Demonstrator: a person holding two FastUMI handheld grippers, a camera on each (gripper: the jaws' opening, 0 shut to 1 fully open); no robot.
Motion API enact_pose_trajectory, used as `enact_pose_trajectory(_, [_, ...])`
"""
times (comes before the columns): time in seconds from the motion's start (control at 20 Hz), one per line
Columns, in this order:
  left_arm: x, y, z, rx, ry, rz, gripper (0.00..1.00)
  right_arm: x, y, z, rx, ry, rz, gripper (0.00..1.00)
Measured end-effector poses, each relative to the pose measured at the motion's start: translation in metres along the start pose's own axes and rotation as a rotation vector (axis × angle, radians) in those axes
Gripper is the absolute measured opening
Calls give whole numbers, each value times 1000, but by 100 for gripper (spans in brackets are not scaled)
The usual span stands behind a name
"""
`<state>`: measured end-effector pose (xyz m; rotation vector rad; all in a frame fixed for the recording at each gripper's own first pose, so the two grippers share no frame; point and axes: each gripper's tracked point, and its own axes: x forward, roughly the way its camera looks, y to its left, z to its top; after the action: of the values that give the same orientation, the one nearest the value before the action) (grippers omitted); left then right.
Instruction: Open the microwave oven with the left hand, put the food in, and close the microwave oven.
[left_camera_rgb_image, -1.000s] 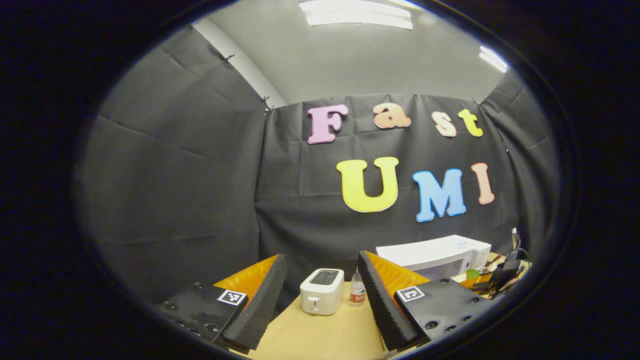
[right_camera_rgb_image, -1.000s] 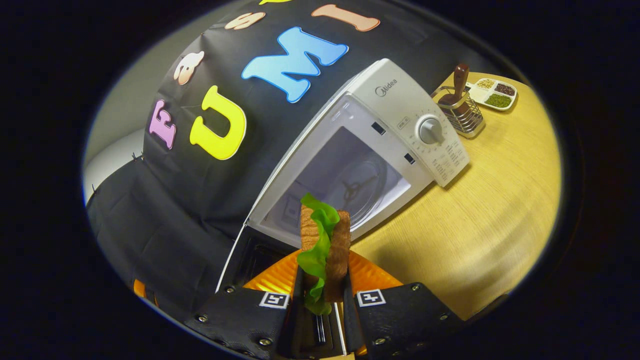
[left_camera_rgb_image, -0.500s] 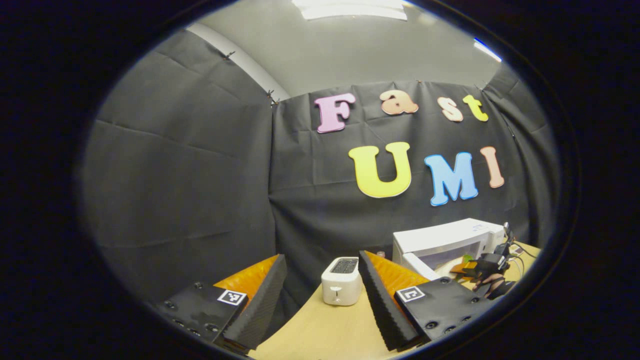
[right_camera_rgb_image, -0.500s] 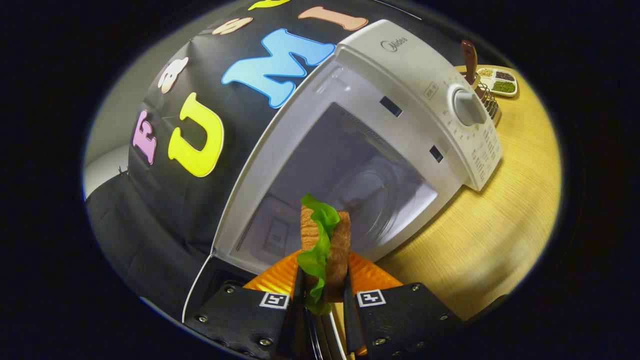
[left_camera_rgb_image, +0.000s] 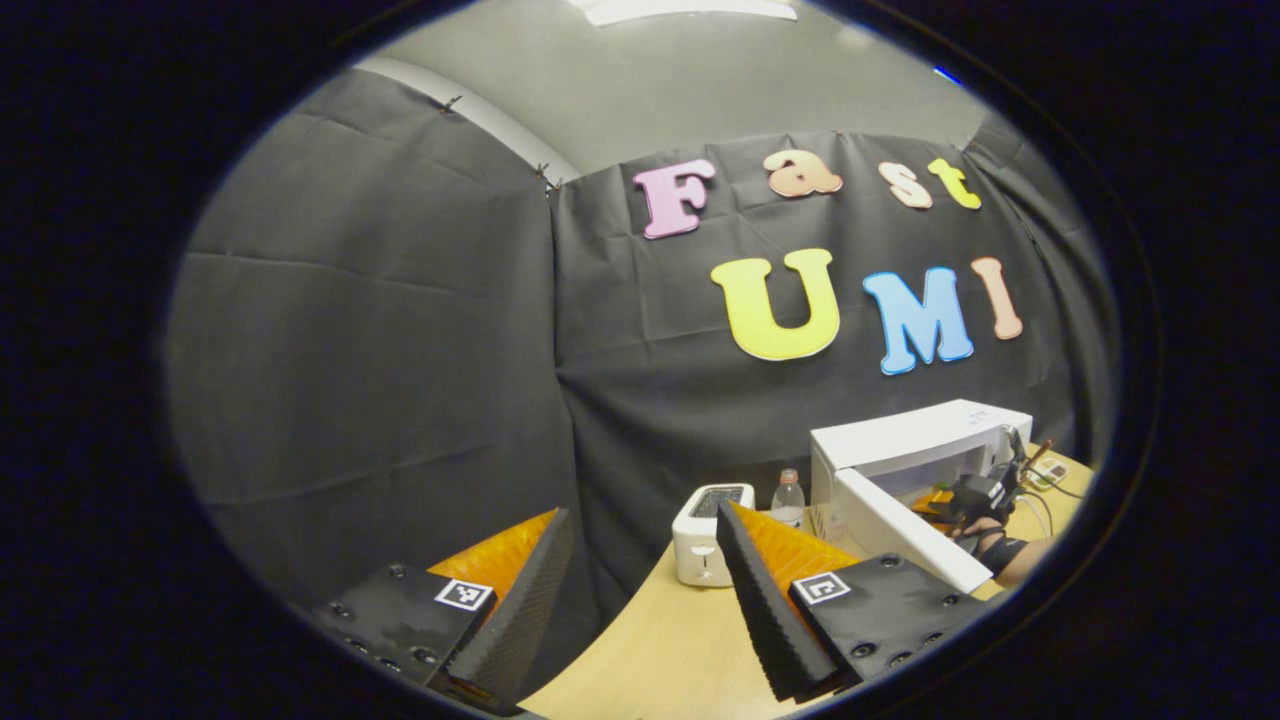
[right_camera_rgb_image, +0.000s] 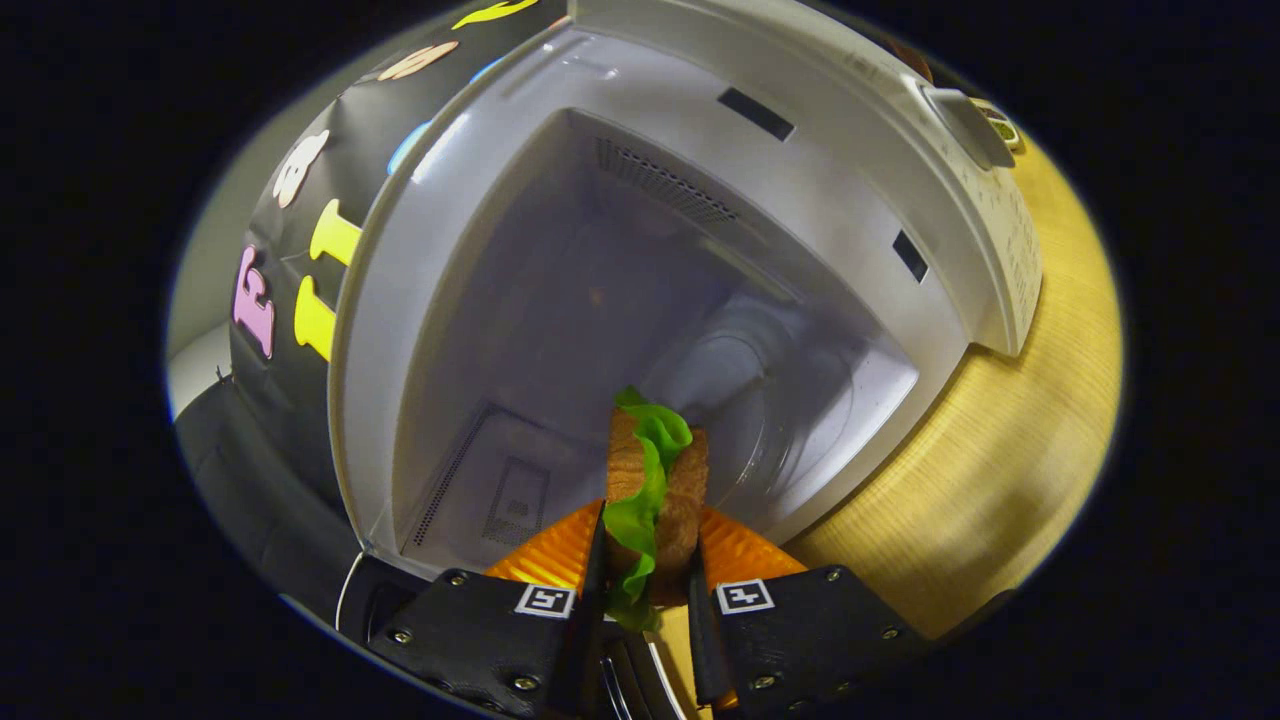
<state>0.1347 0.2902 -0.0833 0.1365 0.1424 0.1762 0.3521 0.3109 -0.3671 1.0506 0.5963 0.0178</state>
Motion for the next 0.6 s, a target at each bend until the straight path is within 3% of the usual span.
enact_pose_trajectory(0.2, [2,0,-3,1,-3,0,92,-8,-21,23,-212,-77,-130,56])
enact_pose_trajectory(0.25, [3,-1,-3,-5,-3,-2,95,-13,-27,26,-253,-85,-164,75])
enact_pose_trajectory(0.35, [6,-4,-8,-23,1,-8,95,-18,-31,34,-309,-97,-217,98])
enact_pose_trajectory(0.5, [9,-15,-20,-42,13,-26,92,-34,-41,53,-442,-146,-289,98])
enact_pose_trajectory(0.6, [9,-23,-26,-49,12,-40,96,-51,-43,64,-501,-153,-312,98])
